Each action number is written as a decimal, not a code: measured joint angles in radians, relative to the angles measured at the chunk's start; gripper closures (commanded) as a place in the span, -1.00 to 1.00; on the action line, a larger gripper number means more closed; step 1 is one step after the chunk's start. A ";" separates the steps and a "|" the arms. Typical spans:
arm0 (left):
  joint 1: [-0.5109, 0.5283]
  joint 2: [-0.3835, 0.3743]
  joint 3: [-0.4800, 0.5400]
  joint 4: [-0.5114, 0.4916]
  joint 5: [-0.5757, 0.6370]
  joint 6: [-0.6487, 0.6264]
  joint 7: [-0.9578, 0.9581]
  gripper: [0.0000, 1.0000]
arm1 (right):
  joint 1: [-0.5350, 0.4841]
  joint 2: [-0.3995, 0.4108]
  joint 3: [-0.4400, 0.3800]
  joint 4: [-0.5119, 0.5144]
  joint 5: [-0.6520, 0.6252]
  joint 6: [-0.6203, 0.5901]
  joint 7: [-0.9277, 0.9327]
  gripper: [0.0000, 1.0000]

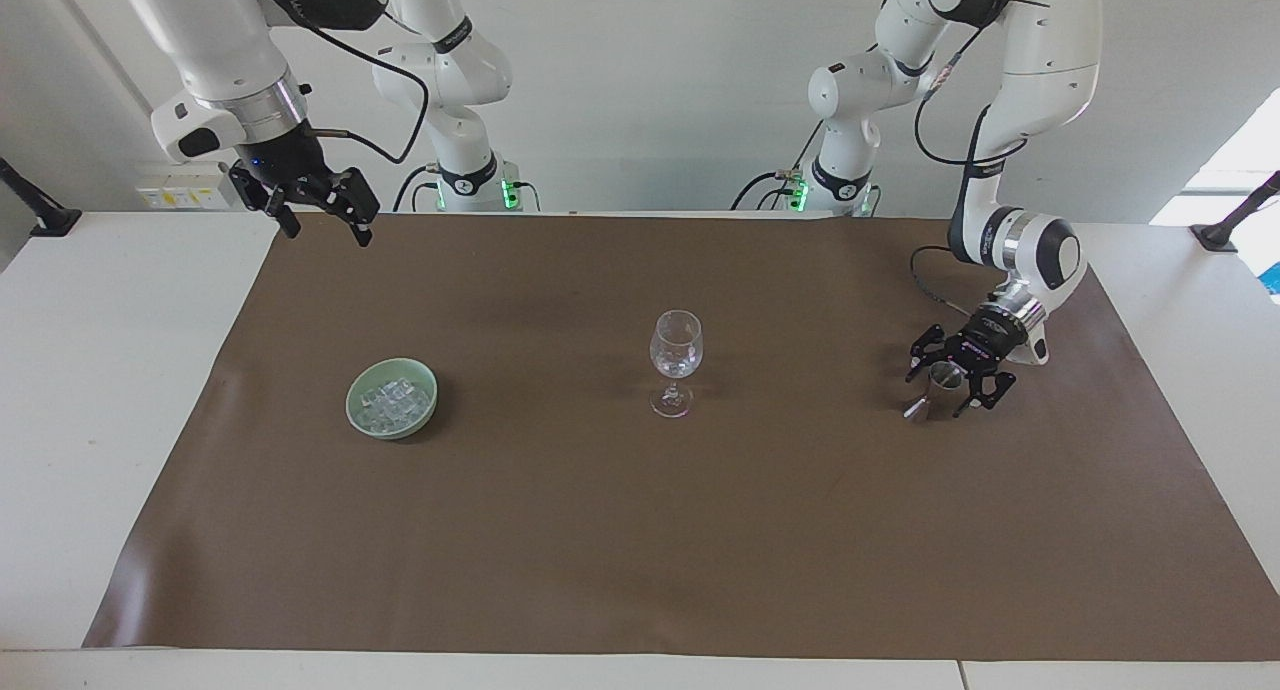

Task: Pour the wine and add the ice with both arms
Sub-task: 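Open the left gripper to release the silver cup, then retract the left gripper while the right gripper reaches the green bowl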

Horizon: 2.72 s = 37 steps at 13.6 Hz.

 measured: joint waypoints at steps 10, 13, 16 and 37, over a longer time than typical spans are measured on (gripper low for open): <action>0.052 -0.007 0.045 0.083 0.350 0.000 0.065 -1.00 | 0.000 -0.015 0.000 -0.033 0.000 0.024 0.000 -1.00; 0.060 -0.012 0.048 0.124 0.473 0.000 0.109 -1.00 | 0.000 -0.015 0.000 -0.034 0.000 0.024 0.000 -1.00; 0.067 -0.018 0.050 0.172 0.626 0.000 0.143 -1.00 | -0.001 -0.016 -0.001 -0.034 0.000 0.026 0.000 -1.00; -0.234 -0.292 0.012 0.510 1.421 -0.013 0.218 -1.00 | 0.000 -0.079 0.001 -0.198 0.000 0.183 -0.114 -1.00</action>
